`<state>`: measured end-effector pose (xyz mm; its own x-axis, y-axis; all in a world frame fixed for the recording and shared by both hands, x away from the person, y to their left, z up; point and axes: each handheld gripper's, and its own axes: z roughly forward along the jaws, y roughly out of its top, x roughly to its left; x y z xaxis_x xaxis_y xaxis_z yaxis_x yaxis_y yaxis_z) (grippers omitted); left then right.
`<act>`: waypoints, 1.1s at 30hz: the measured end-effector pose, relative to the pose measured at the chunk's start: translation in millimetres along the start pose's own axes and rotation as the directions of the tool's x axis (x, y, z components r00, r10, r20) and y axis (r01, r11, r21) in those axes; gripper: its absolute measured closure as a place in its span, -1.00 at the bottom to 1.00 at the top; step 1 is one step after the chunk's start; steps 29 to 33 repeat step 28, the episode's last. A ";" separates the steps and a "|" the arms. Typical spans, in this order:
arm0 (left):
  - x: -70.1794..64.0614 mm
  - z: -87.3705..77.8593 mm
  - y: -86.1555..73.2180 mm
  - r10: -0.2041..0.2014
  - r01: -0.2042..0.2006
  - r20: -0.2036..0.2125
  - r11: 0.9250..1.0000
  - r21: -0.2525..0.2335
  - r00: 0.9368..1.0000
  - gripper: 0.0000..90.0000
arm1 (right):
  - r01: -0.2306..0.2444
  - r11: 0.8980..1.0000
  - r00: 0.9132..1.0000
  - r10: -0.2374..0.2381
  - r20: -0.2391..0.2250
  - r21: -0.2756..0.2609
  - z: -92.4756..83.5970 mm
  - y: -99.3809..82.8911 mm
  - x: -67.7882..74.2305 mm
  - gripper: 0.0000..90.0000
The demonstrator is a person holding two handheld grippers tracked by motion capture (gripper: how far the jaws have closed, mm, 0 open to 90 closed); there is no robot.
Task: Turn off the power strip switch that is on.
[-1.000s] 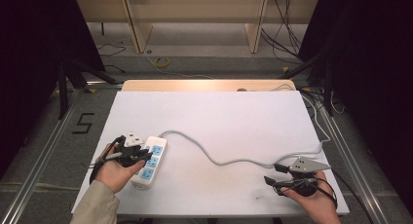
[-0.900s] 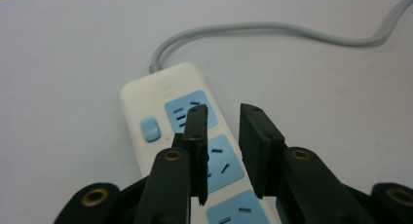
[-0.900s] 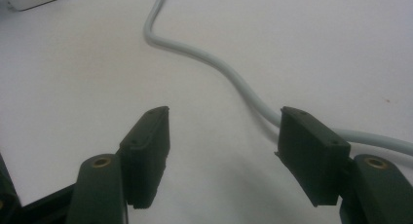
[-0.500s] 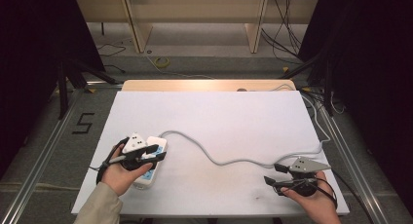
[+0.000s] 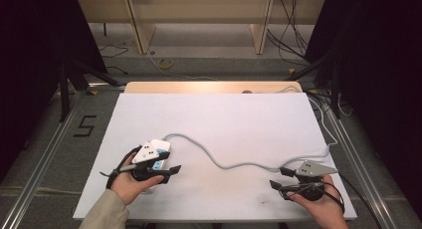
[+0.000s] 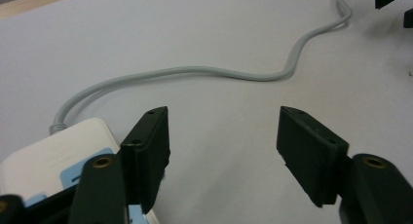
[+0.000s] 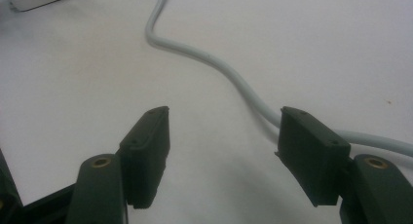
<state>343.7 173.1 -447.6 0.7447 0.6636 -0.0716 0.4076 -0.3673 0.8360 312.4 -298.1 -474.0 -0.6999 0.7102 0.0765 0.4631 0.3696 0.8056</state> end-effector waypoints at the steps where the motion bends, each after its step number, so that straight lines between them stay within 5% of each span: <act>1: -1.0 0.7 -0.7 -0.003 0.003 0.005 1.000 -0.001 1.000 -0.27 | 0.000 1.000 1.000 0.000 0.000 0.000 0.0 0.0 0.1 -0.18; 33: -17.2 11.3 -11.9 0.049 -0.050 0.011 0.998 0.040 0.999 -0.42 | 0.005 1.000 1.000 -0.005 -0.006 0.002 0.7 -0.3 0.5 -0.18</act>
